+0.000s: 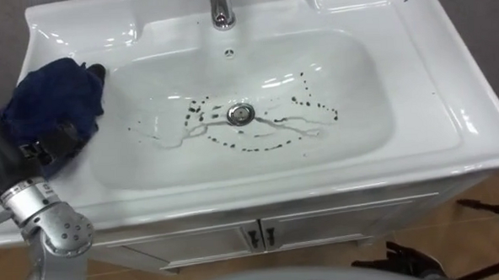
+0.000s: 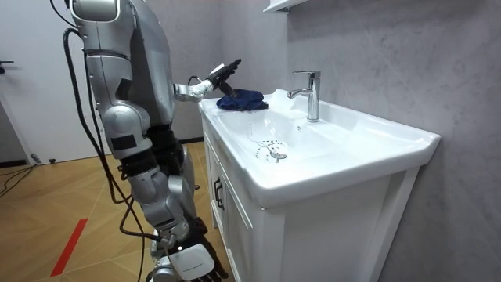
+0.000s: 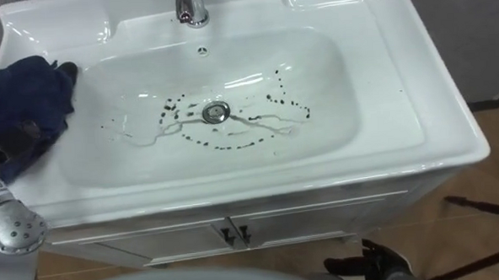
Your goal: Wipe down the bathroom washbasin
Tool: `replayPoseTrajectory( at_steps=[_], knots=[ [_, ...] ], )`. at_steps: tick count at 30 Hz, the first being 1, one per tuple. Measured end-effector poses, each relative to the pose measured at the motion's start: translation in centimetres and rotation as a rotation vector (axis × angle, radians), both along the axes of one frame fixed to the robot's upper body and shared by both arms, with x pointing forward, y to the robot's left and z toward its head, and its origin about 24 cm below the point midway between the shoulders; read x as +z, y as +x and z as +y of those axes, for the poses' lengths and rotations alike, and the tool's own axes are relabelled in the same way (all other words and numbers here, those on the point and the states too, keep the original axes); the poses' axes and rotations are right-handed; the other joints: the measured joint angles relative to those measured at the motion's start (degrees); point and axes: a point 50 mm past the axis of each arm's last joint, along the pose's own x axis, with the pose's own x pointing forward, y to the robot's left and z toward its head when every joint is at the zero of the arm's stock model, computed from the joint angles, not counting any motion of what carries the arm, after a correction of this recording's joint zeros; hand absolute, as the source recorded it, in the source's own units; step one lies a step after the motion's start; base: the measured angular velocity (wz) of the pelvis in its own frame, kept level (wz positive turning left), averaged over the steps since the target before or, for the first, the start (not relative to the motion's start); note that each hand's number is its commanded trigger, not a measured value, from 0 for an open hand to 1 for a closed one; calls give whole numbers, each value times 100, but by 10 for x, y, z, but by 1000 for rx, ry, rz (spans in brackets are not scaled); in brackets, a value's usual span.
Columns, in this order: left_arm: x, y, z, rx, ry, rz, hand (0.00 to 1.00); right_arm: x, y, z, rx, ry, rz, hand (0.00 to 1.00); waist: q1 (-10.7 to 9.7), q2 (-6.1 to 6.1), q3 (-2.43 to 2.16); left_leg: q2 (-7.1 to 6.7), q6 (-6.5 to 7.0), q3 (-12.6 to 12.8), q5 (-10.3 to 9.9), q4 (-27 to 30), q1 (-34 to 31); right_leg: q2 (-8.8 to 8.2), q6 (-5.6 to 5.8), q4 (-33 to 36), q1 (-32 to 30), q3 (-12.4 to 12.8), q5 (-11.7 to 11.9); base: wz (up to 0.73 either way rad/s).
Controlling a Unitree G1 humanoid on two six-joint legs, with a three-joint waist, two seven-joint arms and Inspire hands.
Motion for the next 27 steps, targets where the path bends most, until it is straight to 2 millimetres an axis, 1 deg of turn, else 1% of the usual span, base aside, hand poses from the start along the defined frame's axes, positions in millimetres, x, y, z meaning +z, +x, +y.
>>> replayPoseTrajectory(
  at_steps=[4, 7, 13, 17, 21, 23, 27],
  knots=[
    [-1, 4, -6, -28, -8, 0, 0, 0, 0, 1, 2, 13, -1, 0, -40, -60, -5, 2, 0, 42, 0, 0, 7, 6, 0, -2, -6, 17, 10, -5],
    [-2, 4, -8, -36, -10, 2, 0, 0, 0, 2, 1, 17, -1, 0, -46, -77, -13, 7, 0, 75, 0, 0, 9, 10, -1, -3, -14, 33, 19, -3],
    [-2, 4, -9, -43, -14, 8, 0, 0, 0, 2, 6, 35, -3, 0, -128, -65, -30, 8, 0, 73, 0, -1, 7, 10, 0, -5, -18, 32, 31, 0],
    [-5, 5, -10, -57, -21, 26, 0, 0, -1, 2, 8, 43, -3, 0, -131, -51, -38, 10, 0, 78, 0, 0, 10, 13, -5, 1, -25, 35, 42, 0],
    [-7, 4, -9, -51, -23, 43, 0, 0, -2, 2, 0, 56, 7, 0, -127, -69, -34, 22, 0, 126, 0, 0, 14, 23, -13, 1, -61, 57, 54, -2],
    [-8, 4, -9, -51, -24, 45, 0, 0, -2, 2, -3, 58, 6, 0, -124, -89, -20, 23, 0, 128, 0, -3, 13, 29, -13, 2, -80, 122, 66, -7],
    [-8, 4, -9, -50, -24, 49, 0, 0, -1, 2, -6, 64, -4, 0, -133, -99, -14, 22, 0, 142, 0, -4, 14, 31, -12, 2, -94, 160, 86, -5]
  ],
)
